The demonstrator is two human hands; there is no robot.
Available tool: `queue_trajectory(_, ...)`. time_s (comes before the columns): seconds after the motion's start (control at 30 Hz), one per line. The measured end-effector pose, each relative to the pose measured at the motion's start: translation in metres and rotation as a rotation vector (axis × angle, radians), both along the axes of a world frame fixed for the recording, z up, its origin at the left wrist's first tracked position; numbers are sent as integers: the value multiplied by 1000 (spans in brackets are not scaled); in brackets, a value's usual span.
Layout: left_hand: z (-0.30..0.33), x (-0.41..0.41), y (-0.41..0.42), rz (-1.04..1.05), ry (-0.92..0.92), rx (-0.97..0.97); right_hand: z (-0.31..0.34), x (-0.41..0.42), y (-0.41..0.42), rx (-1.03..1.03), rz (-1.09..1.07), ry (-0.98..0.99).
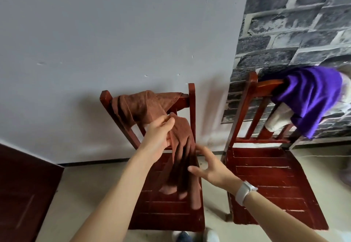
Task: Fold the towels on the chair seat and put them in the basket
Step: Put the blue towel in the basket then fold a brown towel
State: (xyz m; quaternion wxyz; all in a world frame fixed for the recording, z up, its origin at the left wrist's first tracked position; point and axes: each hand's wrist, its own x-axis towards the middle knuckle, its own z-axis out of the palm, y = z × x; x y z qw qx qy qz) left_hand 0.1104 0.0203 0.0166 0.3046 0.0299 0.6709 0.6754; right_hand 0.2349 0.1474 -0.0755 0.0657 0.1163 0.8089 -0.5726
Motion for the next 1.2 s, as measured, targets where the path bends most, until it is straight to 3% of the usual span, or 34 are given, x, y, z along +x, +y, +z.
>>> queue_trajectory(0.17, 4, -25, -11, 143, -54, 189, 9, -27, 0, 187, -107, 52)
queue_trajectory(0.3, -27, -22, -32, 191, -99, 20, 30, -50, 6, 194, -123, 159)
queue_trajectory(0.43, -56, 8, -44, -29, -214, -88, 47, -74, 9, 161, -120, 257)
queue_trajectory(0.5, -60, 14, -44, -63, -106, -157, 51, -81, 14, 136, -155, 271)
queue_trajectory(0.6, -48, 10, -39, 59, 88, -211, 45, -85, 27, 129, -232, 238)
queue_trajectory(0.77, -26, -2, -28, 5, 412, -367, 14, -67, 49, 417, -427, 62)
queue_trajectory(0.83, -23, -2, -21, -43, 459, -430, 1, -53, 45, 321, -361, 33)
queue_trajectory(0.93, -15, 0, -11, -65, 471, -436, -14, -34, 28, 194, -24, -67)
queue_trajectory(1.0, -9, 0, -7, -55, 472, -418, -25, -33, 17, 232, 164, -99)
queue_trajectory(1.2, 17, -4, -32, 23, 444, -285, -47, -54, -1, 251, 61, -73)
